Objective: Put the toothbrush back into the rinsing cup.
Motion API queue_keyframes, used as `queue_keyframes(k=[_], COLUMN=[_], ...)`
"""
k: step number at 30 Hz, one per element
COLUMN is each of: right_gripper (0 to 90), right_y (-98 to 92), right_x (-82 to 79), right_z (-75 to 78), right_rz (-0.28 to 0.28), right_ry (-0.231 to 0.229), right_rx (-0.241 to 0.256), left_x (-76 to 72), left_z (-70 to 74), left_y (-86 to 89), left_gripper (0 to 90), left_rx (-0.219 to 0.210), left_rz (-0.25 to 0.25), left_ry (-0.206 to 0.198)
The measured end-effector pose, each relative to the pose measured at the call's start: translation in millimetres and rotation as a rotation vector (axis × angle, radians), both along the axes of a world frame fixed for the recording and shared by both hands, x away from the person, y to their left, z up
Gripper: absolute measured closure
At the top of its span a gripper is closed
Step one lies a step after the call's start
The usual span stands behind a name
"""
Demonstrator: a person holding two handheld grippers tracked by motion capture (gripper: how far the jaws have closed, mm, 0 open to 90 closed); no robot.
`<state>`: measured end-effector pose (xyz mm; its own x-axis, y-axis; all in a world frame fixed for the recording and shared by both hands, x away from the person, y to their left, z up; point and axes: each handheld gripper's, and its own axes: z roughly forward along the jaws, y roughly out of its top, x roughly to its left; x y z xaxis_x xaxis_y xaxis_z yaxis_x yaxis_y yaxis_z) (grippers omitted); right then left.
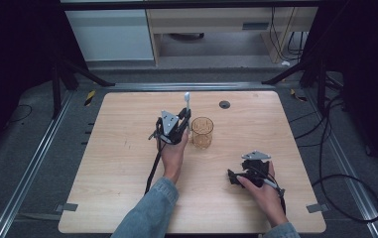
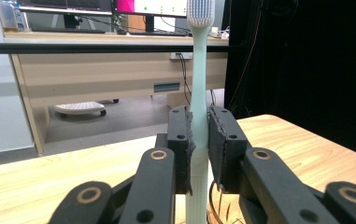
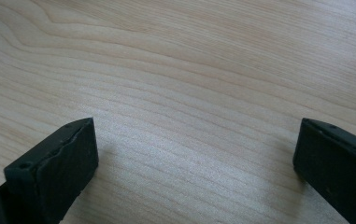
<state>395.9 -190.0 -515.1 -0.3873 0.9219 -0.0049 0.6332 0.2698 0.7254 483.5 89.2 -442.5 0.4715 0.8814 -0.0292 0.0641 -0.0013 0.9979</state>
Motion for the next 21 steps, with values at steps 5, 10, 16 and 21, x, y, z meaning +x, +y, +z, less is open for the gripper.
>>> queue_keyframes(k=[5, 10, 16, 21], right_gripper=[0.4, 0.4, 0.4, 0.4], right_y=[0.0, -0.2, 0.0, -0.2], right_x=[0.0, 0.1, -0.1, 0.1], right_z=[0.0, 0.0, 0.0, 0.0], right_rz=[0.000, 0.003, 0.001, 0.003], right_ry=[0.000, -0.002, 0.001, -0.001], right_rx=[0.000, -0.002, -0.001, -0.002], left_x=[0.8, 0.1, -1.4, -3.0], left_z=[-4.2, -8.7, -12.8, -15.7], left_y=[0.4, 2.2, 2.5, 3.4], left_gripper=[78.7, 78.6, 78.6, 78.6], left_rx=[-0.001, -0.007, -0.014, -0.011], left_rz=[0.000, 0.002, 0.003, 0.006], left_ry=[0.006, 0.014, 0.016, 0.015])
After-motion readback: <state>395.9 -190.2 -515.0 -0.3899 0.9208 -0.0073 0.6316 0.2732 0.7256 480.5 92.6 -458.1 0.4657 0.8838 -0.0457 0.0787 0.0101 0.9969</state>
